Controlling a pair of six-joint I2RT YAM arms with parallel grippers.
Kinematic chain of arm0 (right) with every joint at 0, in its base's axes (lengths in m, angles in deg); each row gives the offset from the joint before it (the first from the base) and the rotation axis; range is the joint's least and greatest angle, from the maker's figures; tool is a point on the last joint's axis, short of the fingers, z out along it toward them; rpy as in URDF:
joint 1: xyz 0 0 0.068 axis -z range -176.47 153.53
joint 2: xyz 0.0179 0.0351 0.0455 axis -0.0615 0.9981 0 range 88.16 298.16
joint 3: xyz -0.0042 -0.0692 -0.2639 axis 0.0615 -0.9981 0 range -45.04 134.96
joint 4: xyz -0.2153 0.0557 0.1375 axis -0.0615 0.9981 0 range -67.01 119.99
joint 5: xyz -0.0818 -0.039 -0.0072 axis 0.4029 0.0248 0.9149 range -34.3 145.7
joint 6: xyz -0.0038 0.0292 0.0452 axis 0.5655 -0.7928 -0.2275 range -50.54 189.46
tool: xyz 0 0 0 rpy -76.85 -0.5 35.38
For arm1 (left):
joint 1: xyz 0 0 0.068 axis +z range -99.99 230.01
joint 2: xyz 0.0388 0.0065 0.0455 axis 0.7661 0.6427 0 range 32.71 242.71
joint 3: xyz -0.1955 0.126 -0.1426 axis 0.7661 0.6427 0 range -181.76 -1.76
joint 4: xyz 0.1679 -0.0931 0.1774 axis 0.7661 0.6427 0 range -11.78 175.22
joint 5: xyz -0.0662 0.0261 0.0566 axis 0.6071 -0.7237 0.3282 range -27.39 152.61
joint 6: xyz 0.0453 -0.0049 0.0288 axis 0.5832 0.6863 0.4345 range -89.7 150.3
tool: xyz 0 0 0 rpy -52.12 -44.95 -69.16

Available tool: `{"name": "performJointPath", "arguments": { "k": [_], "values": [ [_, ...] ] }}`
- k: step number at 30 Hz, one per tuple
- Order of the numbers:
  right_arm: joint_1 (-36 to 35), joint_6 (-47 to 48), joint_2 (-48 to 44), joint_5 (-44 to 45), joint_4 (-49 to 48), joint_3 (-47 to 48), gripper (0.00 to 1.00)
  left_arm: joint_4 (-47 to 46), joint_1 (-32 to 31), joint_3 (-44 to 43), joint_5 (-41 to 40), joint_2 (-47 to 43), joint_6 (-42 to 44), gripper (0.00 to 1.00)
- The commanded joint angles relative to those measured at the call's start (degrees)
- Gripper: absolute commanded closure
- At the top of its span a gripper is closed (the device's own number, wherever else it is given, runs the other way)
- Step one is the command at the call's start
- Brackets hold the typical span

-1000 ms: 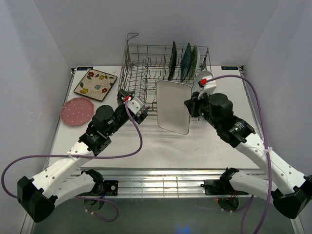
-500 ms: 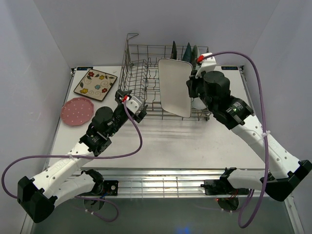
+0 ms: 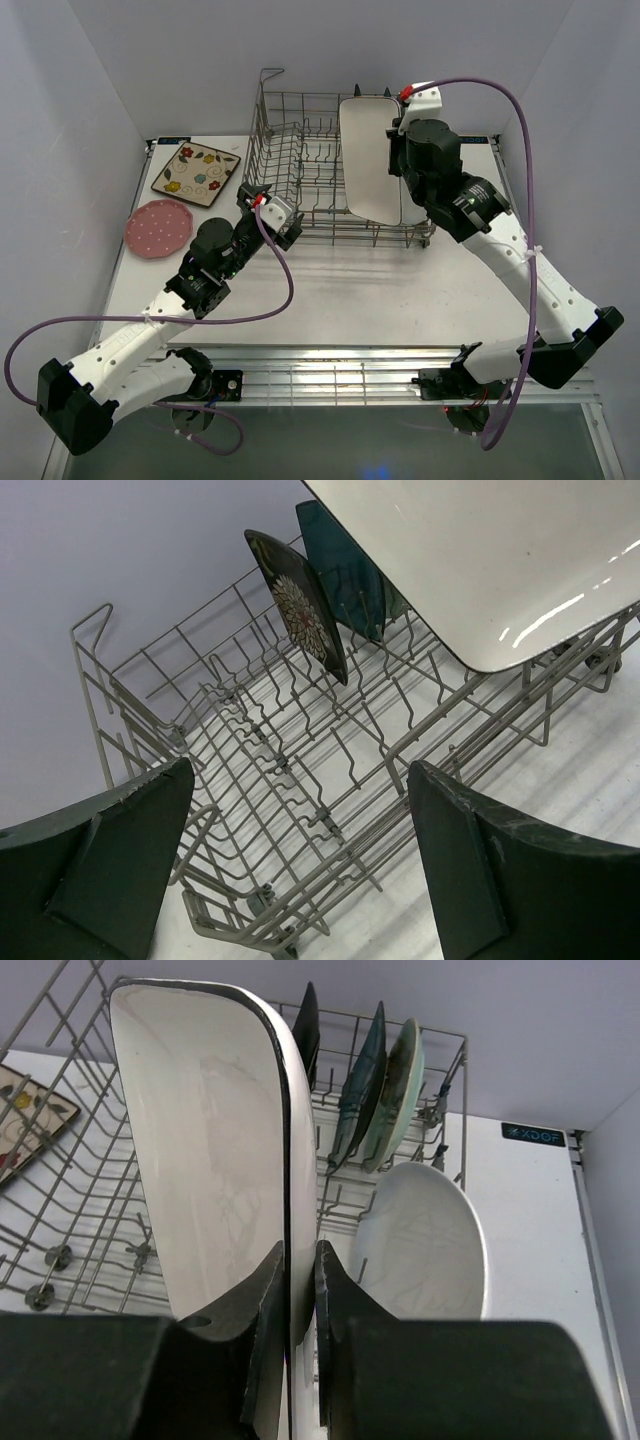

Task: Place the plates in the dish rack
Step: Insert the plate into the dish rack.

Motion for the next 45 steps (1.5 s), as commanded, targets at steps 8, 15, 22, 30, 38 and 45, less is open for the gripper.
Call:
{"name": "performJointPath", "arguments": {
  "k": [8,15,22,30,38,45],
  "values": [
    [1.7,3.4,6.4,12.2,-9.5,11.2,0.92,-0.7,0.3,1.0,-0.4,0.0,-0.5,0.02],
    [2.4,4.3,9.3,13.4,-9.5,14.8,0.92,-0.8,0.3,1.0,-0.2,0.4,-0.5,0.02],
    [2.6,6.6,11.9,15.4,-8.6,15.4,0.92,-0.8,0.3,1.1,-0.1,0.8,-0.4,0.02],
    [3.5,6.1,14.8,16.5,-8.6,14.3,0.92,-0.8,0.3,1.1,0.0,1.1,-0.5,0.02],
    [4.2,5.7,17.6,17.8,-8.6,13.0,0.92,-0.9,0.3,1.3,-0.1,1.3,-0.5,0.02],
    [5.6,5.0,20.2,17.8,-8.6,11.1,0.92,-0.9,0.3,1.3,0.1,1.6,-0.6,0.02]
  ]
}}
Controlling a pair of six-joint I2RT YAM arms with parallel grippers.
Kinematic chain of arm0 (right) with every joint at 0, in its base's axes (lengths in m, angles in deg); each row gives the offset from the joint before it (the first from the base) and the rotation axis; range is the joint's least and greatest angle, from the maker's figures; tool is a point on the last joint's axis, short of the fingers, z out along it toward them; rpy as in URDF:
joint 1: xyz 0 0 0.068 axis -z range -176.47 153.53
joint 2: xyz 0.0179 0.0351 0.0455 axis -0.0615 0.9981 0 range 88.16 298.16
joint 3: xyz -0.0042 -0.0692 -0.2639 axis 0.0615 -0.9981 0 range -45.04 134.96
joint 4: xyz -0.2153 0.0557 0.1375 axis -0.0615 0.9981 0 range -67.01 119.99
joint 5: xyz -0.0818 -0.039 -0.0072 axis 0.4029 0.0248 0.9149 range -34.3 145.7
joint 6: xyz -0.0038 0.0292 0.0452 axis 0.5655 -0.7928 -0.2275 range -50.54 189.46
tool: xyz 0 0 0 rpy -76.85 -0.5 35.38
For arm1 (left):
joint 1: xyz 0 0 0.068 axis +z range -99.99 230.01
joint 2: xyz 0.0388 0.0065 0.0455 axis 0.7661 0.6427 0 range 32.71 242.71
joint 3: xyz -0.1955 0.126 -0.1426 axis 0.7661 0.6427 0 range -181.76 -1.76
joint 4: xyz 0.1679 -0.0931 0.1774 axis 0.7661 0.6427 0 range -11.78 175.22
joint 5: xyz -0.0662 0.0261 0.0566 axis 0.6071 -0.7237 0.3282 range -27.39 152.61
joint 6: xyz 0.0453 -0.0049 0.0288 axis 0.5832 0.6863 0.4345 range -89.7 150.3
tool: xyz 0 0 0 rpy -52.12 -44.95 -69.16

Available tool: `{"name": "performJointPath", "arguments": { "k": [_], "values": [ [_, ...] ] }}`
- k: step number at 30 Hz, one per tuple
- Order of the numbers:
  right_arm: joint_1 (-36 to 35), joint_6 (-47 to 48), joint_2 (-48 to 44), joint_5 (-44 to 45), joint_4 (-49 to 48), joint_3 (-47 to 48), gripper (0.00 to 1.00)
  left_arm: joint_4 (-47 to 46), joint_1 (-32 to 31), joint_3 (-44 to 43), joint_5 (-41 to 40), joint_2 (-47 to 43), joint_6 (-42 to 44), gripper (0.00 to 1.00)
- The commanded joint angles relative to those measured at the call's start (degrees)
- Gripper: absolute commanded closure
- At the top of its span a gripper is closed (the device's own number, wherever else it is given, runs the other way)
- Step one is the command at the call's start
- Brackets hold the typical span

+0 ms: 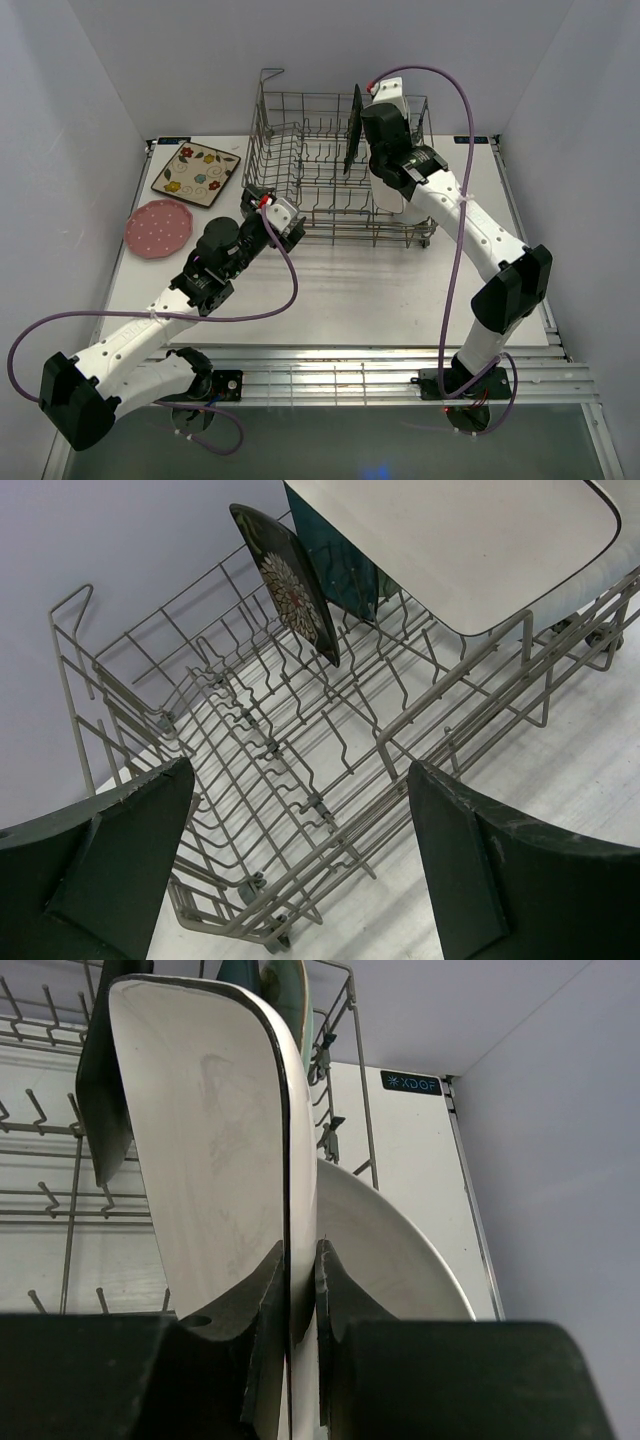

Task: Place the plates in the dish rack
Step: Insert the plate into the dish rack.

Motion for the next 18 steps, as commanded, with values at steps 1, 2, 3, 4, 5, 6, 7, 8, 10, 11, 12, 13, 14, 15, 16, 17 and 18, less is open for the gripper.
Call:
{"name": "performJointPath", "arguments": {
  "k": [1,2,3,4,5,6,7,8,10,11,12,13,14,15,16,17,18],
  "values": [
    [0.9,-0.9,-0.4,3.7,-8.9,1.7,0.92,-0.9,0.3,0.6,0.0,0.1,-0.6,0.02],
    [1.1,-0.9,0.0,4.0,-8.4,1.9,0.92,-0.9,0.3,0.6,0.0,0.2,-0.6,0.02],
    [1.2,-0.9,0.7,4.2,-8.2,2.1,0.92,-0.9,0.3,0.5,0.0,0.2,-0.6,0.02],
    [1.3,-0.9,1.1,4.2,-8.2,2.2,0.92,-1.0,0.3,0.6,0.1,0.3,-0.6,0.02],
    [1.4,-0.9,1.4,4.1,-8.1,2.2,0.92,-0.9,0.3,0.5,0.1,0.3,-0.6,0.02],
    [1.6,-0.9,2.0,4.1,-8.1,2.2,0.92,-1.0,0.3,0.6,0.1,0.3,-0.6,0.02],
    [1.6,-0.9,2.5,4.1,-8.1,2.2,0.92,-1.0,0.3,0.5,0.1,0.3,-0.6,0.02],
    [1.9,-0.9,2.8,3.9,-7.9,2.2,0.92,-1.0,0.3,0.6,0.2,0.4,-0.6,0.02],
    [2.2,-0.9,3.9,3.6,-7.9,2.3,0.92,-1.0,0.3,0.6,0.3,0.3,-0.6,0.02],
    [2.5,-1.3,4.6,3.3,-7.9,2.5,0.92,-1.0,0.3,0.7,0.5,0.2,-0.6,0.02],
    [2.7,-2.3,5.0,3.1,-7.8,2.7,0.92,-1.0,0.3,0.7,0.5,0.2,-0.5,0.02],
    [3.0,-2.2,6.1,2.6,-7.6,3.6,0.92,-1.0,0.3,0.6,0.5,0.2,-0.7,0.02],
    [3.1,-2.2,6.2,2.4,-7.3,4.3,0.92,-1.0,0.3,0.6,0.5,0.3,-0.6,0.02],
    [3.3,-2.3,7.5,2.2,-6.9,5.1,0.92,-1.0,0.3,0.6,0.6,0.3,-0.6,0.02],
    [3.5,-2.3,8.3,2.3,-5.8,5.8,0.92,-1.0,0.3,0.6,0.5,0.2,-0.6,0.02],
    [3.7,-2.4,9.0,2.2,-5.5,7.1,0.92,-1.0,0.3,0.7,0.5,0.2,-0.6,0.02],
    [3.8,-2.4,10.4,2.2,-5.2,7.6,0.92,-1.0,0.3,0.6,0.5,0.3,-0.6,0.02]
  ]
}}
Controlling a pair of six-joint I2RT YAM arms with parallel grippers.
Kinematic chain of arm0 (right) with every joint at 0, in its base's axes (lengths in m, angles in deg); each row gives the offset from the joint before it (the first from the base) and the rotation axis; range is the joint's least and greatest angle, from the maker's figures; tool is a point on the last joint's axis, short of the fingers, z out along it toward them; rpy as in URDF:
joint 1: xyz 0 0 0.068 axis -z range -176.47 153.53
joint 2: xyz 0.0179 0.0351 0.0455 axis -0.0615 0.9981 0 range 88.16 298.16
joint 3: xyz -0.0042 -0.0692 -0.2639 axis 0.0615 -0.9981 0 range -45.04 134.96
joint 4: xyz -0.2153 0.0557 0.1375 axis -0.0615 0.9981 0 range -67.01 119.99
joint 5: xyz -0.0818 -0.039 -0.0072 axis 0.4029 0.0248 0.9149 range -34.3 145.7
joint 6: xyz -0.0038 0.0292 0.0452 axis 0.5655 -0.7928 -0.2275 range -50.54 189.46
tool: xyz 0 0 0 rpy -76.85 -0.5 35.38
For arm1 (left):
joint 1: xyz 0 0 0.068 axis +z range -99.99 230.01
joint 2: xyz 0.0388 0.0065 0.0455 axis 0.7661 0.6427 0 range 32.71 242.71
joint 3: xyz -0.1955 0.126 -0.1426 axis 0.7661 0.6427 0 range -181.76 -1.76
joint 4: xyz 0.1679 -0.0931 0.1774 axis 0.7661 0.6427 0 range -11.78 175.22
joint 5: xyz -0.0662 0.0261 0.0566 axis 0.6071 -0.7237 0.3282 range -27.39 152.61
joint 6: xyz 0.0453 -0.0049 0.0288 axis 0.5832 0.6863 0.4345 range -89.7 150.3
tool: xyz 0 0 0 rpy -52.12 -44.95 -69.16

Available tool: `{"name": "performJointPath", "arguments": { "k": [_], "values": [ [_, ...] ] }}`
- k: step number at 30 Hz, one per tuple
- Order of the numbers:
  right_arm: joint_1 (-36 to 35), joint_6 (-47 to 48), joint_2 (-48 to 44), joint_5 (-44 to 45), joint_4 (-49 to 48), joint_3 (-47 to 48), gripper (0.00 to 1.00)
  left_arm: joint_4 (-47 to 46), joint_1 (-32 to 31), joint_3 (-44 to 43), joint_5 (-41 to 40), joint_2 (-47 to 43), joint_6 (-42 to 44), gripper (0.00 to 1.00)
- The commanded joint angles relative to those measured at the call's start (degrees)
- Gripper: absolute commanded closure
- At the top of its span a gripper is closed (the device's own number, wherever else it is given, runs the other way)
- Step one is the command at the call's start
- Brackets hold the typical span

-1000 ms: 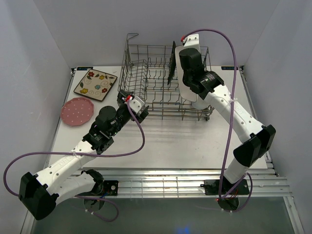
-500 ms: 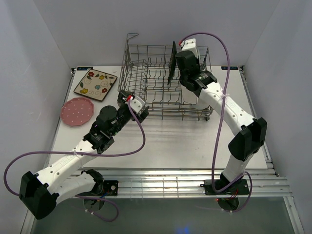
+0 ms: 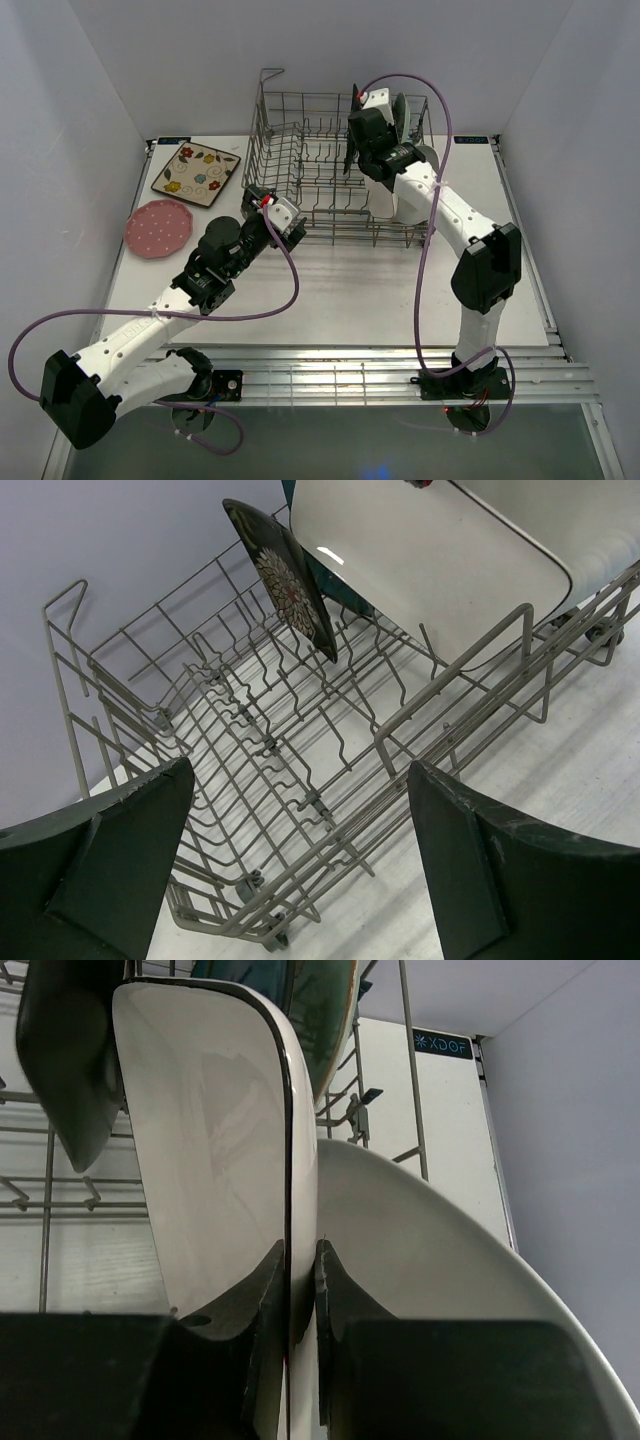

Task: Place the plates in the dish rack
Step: Insert the plate into the dish rack.

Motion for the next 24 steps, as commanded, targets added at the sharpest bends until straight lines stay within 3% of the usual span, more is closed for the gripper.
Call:
{"name": "performJointPath", "arguments": {
  "k": [1,10,24],
  "values": [
    [1.6,0.0,1.7,3.4,-5.6,6.2,0.92,-0.9,0.3,0.7,0.3,-0.4,-0.6,0.02],
    [2.1,-3.7,3.8,5.6,-4.4,5.6,0.92,-1.0,0.3,0.6,0.2,-0.1,-0.6,0.02],
    [2.1,-4.6,-2.8,3.6,-3.2,5.2,0.92,-1.2,0.3,0.7,0.2,0.2,-0.2,0.02]
  ]
}}
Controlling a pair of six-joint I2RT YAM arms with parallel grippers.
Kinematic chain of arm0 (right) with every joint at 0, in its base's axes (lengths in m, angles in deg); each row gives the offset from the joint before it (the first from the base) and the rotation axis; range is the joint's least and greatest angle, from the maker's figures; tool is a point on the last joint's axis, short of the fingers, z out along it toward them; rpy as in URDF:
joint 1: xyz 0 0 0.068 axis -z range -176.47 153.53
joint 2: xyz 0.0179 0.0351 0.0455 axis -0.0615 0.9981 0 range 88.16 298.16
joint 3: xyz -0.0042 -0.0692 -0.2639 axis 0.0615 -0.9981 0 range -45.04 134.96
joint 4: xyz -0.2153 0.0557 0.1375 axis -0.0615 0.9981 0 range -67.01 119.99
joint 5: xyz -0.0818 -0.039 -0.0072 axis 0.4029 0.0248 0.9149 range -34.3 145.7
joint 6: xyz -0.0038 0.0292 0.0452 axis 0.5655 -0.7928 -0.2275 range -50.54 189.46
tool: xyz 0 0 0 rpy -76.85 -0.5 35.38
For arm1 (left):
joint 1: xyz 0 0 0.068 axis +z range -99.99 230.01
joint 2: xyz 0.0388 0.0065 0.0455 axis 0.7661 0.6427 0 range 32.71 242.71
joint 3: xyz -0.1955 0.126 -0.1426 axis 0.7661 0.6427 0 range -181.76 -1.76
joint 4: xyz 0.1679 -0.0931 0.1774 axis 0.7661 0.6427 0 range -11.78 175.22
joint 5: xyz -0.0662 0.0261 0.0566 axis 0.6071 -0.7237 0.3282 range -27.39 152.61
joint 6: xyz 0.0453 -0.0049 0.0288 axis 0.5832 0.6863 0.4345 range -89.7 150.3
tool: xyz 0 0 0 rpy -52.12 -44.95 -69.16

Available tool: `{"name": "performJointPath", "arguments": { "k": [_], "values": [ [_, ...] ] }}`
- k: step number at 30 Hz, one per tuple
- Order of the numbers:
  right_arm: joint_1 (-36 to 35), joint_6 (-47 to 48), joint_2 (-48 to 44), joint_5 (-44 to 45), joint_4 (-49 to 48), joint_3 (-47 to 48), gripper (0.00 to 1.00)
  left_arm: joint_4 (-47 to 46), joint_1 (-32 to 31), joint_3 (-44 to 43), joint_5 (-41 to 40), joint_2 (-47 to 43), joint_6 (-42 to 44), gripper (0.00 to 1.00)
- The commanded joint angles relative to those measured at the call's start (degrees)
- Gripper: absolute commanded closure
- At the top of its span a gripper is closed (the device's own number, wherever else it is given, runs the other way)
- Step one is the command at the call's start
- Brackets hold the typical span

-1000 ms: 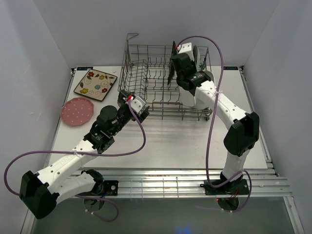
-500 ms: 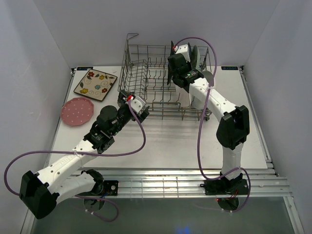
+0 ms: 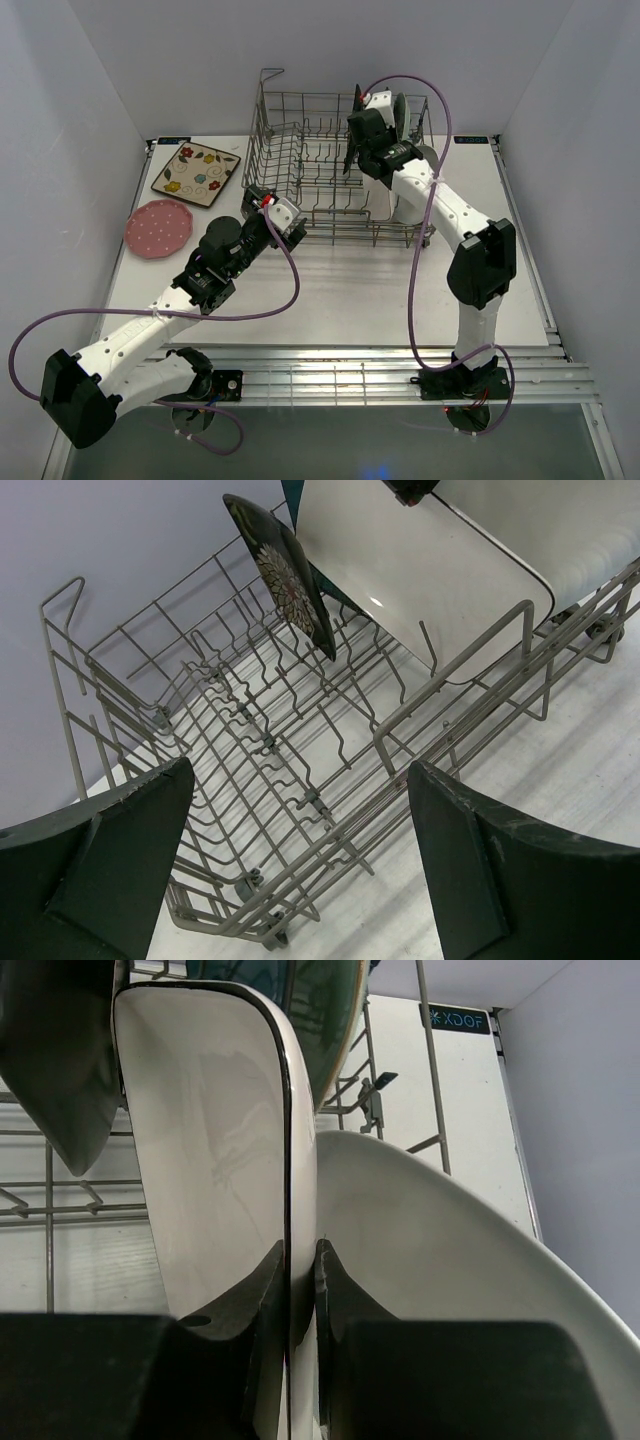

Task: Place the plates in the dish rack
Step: Insert the plate into the dish rack.

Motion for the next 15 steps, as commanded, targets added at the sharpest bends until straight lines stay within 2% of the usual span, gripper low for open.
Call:
{"name": "performJointPath", "arguments": {
  "k": [1,11,15],
  "values": [
    [1.2,0.0,-7.3,4.2,-4.2,2.6,0.92,-1.1,0.3,0.5,0.1,-0.2,-0.3,0.02],
    [1.1,0.0,-10.8,3.7,-2.5,1.5,0.92,-1.1,0.3,0.5,0.3,-0.5,-0.5,0.02],
    [1.1,-0.9,-7.8,4.2,3.8,6.3,0.92,-1.1,0.3,0.3,0.3,-0.5,-0.6,0.02]
  ]
}}
